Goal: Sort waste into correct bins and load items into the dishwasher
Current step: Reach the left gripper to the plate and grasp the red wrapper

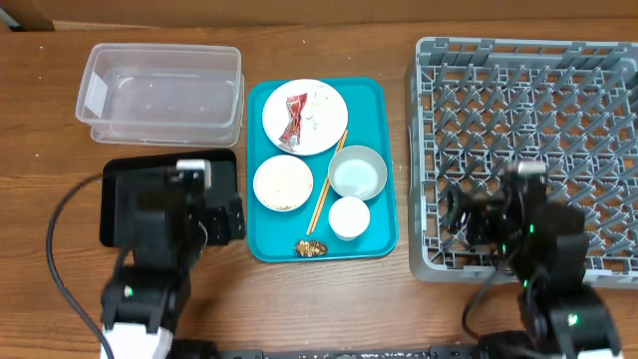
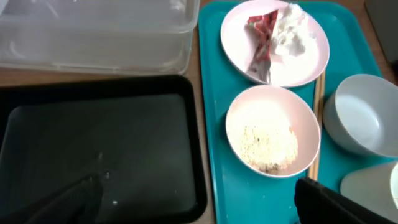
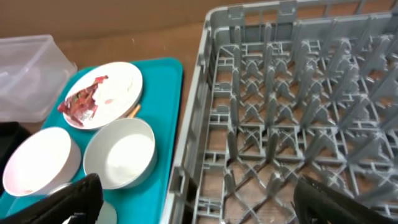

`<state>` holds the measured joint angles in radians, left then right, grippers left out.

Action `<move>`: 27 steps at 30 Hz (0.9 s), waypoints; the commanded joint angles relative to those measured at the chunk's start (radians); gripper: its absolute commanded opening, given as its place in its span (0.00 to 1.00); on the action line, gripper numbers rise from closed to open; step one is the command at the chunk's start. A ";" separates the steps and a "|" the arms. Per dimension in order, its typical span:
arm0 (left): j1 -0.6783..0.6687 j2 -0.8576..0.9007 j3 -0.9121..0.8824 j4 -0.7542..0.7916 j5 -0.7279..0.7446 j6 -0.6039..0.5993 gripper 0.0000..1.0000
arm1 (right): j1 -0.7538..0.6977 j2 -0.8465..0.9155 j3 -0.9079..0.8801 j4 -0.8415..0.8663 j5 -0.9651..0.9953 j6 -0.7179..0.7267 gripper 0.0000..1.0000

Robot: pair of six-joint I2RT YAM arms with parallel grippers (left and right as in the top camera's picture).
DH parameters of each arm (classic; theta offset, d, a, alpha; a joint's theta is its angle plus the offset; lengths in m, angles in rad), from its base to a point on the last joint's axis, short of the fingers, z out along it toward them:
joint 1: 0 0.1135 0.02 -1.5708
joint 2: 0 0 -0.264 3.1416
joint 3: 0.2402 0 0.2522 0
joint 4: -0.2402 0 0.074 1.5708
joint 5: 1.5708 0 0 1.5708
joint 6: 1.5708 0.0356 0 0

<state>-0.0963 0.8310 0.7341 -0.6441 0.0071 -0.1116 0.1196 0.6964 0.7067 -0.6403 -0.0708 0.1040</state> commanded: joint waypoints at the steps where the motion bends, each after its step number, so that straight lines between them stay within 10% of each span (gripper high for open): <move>1: 0.006 0.150 0.222 -0.206 0.038 0.023 1.00 | 0.006 0.159 0.177 -0.098 -0.045 0.002 1.00; 8: 0.006 0.214 0.303 -0.323 0.051 0.021 1.00 | 0.005 0.296 0.283 -0.234 -0.132 0.002 1.00; 17: -0.020 0.284 0.320 0.011 0.097 -0.008 1.00 | 0.005 0.286 0.283 -0.237 -0.142 0.002 1.00; 27: -0.098 0.756 0.666 0.066 0.070 0.069 0.94 | 0.005 0.286 0.283 -0.238 -0.141 0.002 1.00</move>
<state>-0.1513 1.4578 1.2884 -0.5739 0.0818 -0.0975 0.1196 0.9966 0.9611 -0.8829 -0.2058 0.1040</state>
